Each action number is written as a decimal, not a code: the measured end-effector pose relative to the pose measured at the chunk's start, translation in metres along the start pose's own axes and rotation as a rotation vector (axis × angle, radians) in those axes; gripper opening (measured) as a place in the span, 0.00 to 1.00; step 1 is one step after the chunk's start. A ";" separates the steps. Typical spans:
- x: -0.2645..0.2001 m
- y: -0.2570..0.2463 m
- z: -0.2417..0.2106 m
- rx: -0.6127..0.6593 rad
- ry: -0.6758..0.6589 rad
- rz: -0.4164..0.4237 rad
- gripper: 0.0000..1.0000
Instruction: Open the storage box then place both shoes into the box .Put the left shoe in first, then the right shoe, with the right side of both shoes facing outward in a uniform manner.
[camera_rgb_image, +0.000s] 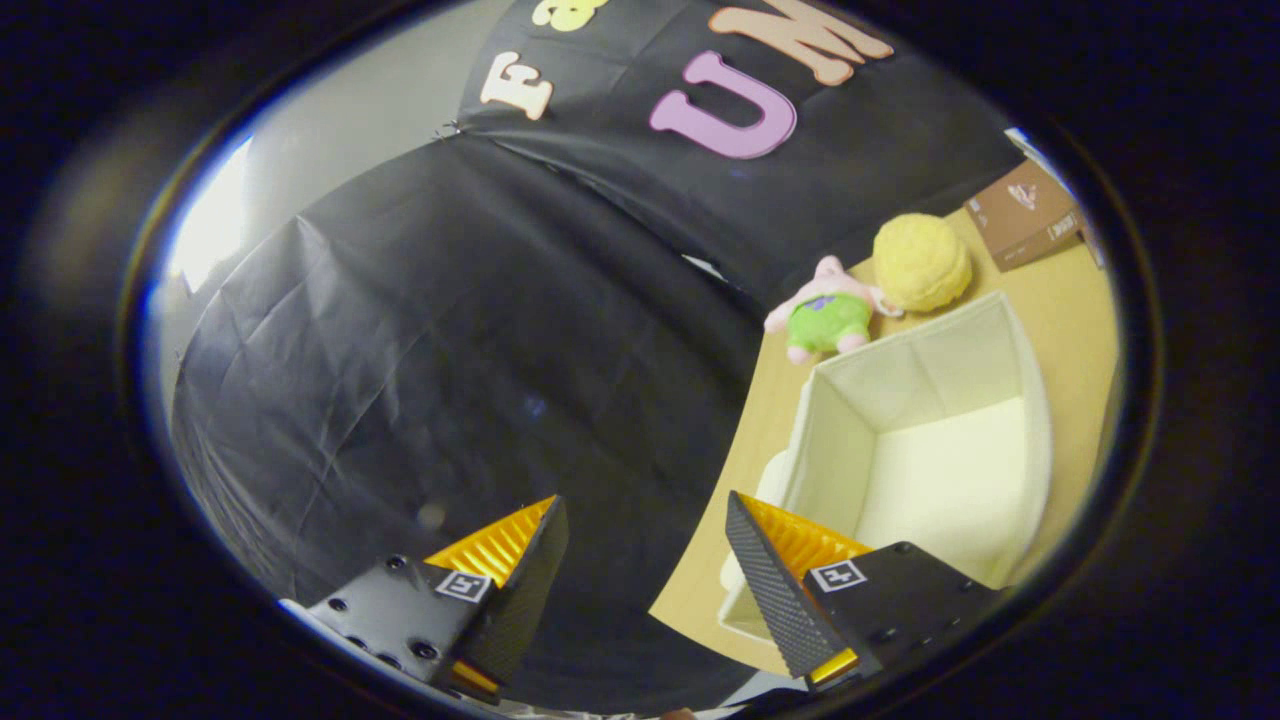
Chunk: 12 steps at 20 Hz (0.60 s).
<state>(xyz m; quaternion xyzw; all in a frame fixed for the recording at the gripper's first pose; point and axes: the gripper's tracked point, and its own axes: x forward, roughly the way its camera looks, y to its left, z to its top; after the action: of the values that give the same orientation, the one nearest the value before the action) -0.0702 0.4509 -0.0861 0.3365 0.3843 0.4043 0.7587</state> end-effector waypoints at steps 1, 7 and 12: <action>-0.015 -0.011 0.007 -0.032 -0.015 -0.022 0.99; -0.110 -0.098 0.042 -0.281 -0.089 -0.258 1.00; -0.172 -0.180 0.052 -0.385 -0.093 -0.453 1.00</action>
<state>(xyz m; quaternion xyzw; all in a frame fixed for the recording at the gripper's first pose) -0.0269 0.2101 -0.1553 0.1104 0.3310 0.2743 0.8961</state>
